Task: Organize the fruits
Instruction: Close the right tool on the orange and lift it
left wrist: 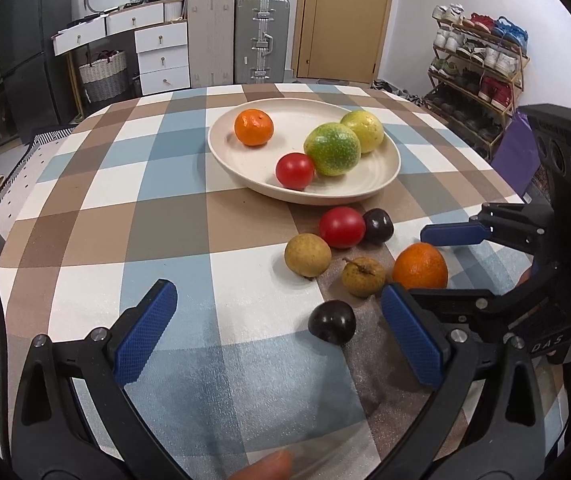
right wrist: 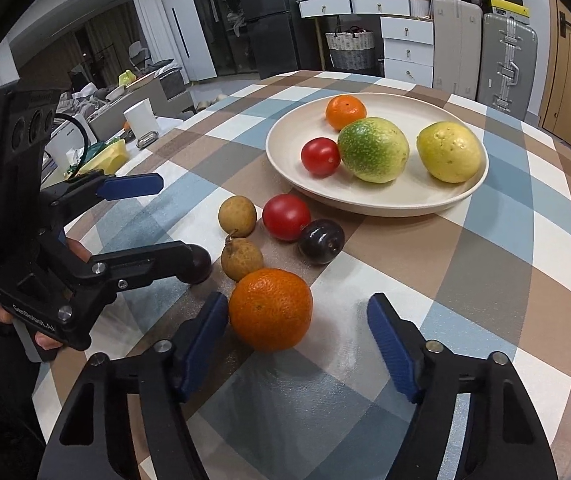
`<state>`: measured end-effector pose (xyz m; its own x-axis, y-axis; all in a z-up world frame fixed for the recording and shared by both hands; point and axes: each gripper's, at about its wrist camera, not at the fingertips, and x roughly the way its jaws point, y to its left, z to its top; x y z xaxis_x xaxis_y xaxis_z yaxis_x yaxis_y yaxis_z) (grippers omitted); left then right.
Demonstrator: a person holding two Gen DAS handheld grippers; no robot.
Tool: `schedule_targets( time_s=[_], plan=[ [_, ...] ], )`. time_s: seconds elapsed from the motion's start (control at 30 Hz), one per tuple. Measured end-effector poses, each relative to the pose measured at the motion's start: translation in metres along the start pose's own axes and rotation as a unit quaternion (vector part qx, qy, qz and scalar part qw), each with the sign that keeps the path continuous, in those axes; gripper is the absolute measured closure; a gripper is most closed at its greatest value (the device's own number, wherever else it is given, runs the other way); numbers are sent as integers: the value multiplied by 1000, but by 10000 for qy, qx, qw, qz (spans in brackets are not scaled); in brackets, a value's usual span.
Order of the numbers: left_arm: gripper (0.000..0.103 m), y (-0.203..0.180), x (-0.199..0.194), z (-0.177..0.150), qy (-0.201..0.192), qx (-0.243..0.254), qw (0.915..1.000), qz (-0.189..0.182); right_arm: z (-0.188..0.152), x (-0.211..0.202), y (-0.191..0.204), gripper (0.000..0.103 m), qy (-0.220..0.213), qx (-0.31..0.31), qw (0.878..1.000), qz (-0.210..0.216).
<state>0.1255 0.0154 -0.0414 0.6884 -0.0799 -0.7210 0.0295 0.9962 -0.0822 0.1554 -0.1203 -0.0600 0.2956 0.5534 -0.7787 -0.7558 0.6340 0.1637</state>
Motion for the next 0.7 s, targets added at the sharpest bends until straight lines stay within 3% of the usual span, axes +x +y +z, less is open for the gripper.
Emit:
schedule_targets(
  time_s=[0.33,0.7],
  plan=[
    [1,0,4,0,88,-29,10000,-19,-2,-2,9,59,6,-161,9994,296],
    [1,3,6,-2,191,-99,9997,-94,2,-15,3,62,-315,1,9990,318]
  ],
)
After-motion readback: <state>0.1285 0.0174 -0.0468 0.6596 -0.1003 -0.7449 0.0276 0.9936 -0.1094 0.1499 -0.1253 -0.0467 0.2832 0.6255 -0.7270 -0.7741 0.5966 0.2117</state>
